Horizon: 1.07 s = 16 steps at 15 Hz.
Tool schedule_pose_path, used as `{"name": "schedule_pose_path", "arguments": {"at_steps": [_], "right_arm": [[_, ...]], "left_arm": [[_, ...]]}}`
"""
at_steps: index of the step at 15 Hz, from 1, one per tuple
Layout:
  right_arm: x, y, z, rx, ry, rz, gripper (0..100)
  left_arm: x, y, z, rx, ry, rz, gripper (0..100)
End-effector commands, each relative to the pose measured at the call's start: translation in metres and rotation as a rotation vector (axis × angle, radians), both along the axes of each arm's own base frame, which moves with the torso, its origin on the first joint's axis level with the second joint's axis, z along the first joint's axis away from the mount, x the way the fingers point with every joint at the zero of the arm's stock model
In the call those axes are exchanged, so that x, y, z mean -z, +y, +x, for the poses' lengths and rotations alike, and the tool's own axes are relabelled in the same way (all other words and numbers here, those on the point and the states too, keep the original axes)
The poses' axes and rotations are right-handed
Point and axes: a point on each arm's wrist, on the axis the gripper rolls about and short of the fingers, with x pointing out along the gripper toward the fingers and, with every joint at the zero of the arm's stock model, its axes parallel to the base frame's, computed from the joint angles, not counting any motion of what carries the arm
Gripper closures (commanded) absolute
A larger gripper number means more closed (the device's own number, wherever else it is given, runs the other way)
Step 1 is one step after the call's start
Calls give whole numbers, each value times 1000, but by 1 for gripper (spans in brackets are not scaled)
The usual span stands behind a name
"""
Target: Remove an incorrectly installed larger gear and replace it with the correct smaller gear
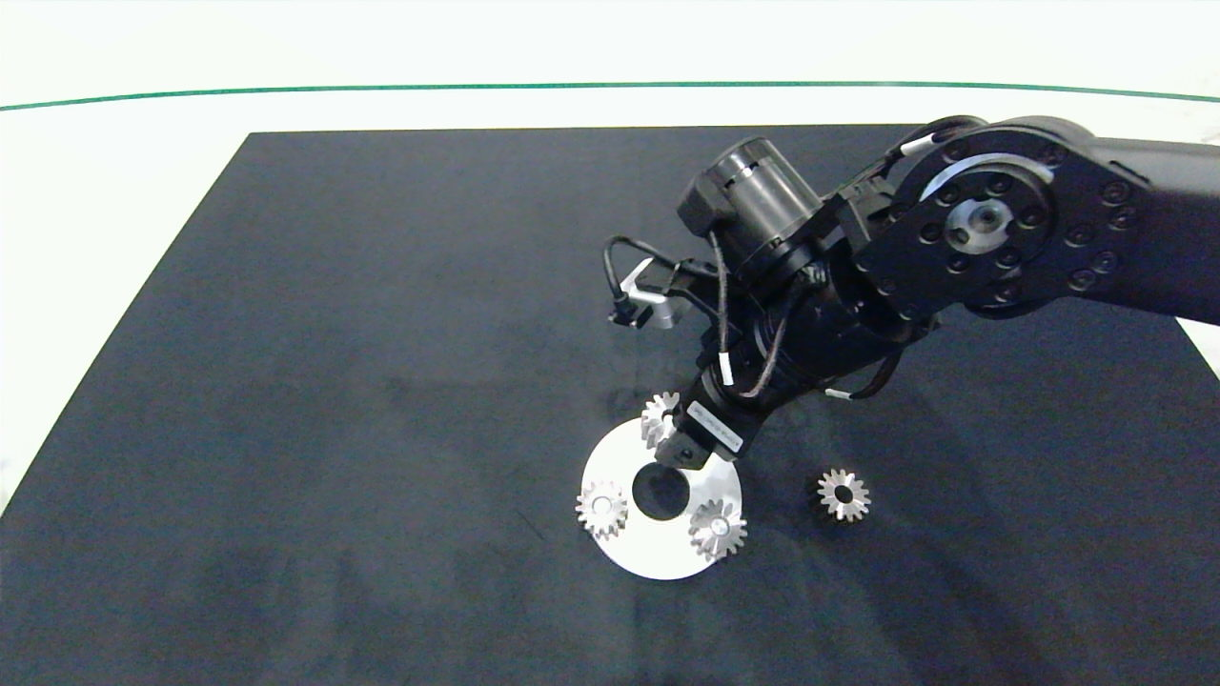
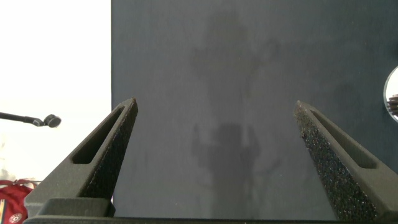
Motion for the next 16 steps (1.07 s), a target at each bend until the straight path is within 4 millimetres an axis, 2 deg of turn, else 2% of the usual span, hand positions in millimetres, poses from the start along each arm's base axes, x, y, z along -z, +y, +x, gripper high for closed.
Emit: {"name": "schedule_pose_path", "arguments": {"at_steps": [1, 6, 9, 12, 16], "right_arm": [[22, 12, 8, -9, 41, -41, 0], [31, 19, 8, -23, 56, -56, 5], [24, 15, 8, -14, 45, -38, 11], [9, 9, 1, -12, 21, -4, 17], [11, 14, 3, 3, 18, 25, 26]], "left_arm": [[0, 0, -1, -1, 2, 1, 0], [0, 0, -1, -1, 1, 1, 0], [0, 0, -1, 0, -1, 2, 0], [0, 0, -1, -2, -1, 2, 0], [0, 0, -2, -2, -2, 2, 0]]}}
